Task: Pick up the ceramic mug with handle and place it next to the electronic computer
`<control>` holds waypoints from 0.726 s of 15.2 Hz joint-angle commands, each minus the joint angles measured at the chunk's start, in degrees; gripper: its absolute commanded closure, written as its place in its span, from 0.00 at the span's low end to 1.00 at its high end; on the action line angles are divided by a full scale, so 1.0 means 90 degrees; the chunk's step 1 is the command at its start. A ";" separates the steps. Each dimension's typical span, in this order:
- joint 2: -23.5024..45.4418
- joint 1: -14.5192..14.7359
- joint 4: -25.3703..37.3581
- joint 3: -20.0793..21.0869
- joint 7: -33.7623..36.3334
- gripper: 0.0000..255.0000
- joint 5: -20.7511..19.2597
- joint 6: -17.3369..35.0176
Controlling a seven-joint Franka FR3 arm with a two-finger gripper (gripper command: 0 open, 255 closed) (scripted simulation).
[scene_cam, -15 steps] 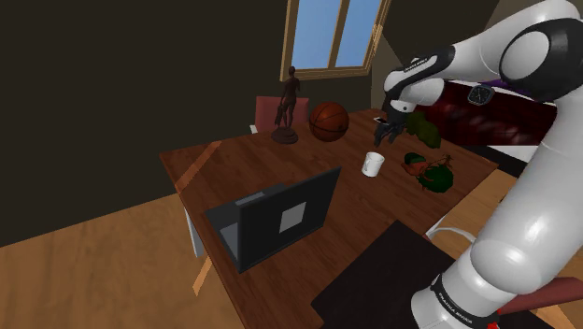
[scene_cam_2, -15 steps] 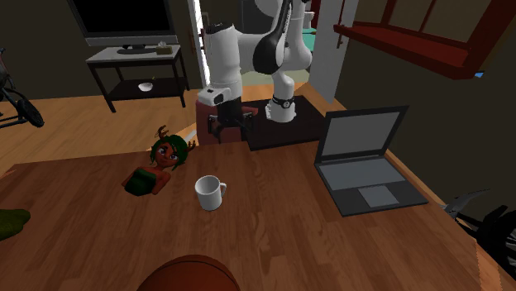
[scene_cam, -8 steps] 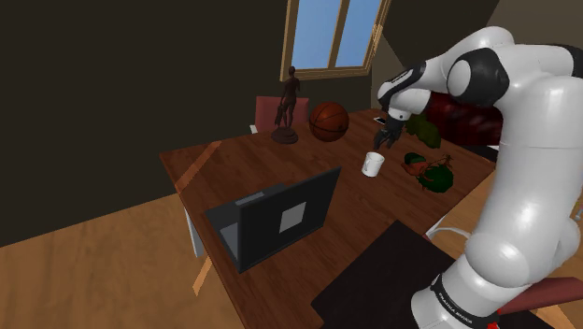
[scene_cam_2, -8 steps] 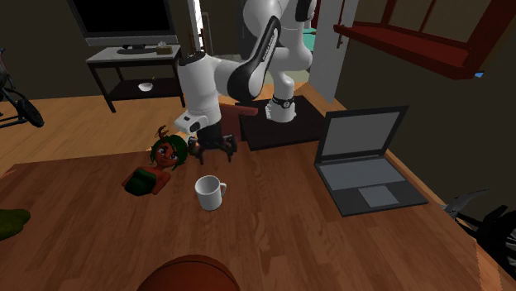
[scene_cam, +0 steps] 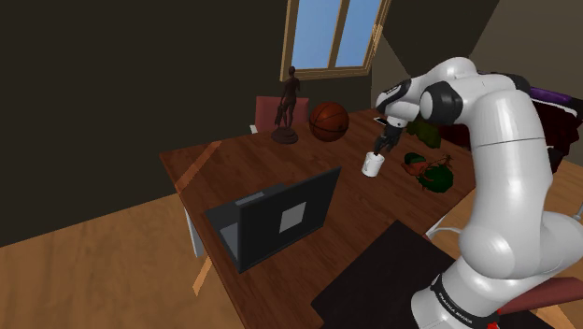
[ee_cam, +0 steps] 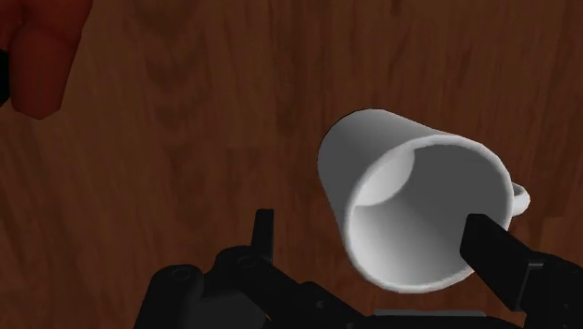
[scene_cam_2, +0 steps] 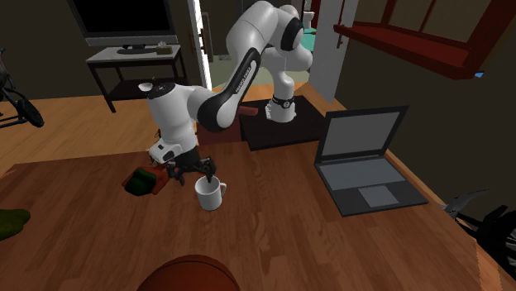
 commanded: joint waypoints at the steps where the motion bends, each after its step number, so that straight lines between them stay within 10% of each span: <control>1: 0.0246 -0.0100 0.0282 0.0052 -0.0008 0.00 0.0046 -0.0048; 11: 0.0568 -0.0143 0.0252 0.0166 -0.0075 0.00 0.0175 0.0297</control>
